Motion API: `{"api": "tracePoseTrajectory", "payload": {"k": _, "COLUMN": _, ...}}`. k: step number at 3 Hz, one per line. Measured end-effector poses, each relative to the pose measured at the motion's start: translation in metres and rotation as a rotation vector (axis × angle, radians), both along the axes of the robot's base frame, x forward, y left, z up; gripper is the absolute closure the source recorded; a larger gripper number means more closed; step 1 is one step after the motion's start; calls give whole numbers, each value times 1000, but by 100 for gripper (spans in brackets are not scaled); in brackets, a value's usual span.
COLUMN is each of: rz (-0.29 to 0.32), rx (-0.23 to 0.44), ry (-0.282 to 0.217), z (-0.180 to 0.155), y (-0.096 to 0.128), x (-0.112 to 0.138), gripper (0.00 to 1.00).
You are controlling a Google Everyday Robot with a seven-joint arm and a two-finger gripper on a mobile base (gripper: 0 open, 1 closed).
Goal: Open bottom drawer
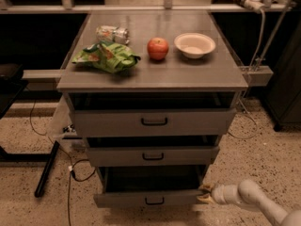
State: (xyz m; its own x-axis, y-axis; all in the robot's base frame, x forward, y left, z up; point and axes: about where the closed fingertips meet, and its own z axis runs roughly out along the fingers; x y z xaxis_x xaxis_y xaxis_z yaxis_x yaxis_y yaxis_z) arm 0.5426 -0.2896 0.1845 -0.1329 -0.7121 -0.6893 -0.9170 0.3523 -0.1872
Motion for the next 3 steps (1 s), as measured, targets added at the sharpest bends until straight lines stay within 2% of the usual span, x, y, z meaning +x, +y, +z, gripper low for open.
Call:
{"api": "tracePoseTrajectory", "payload": {"k": 1, "rz": 0, "rx": 0, "ry": 0, "z": 0, "y": 0, "x": 0, "gripper": 82}}
{"api": "tracePoseTrajectory", "payload": {"k": 3, "rz": 0, "rx": 0, "ry": 0, "z": 0, "y": 0, "x": 0, "gripper": 36}}
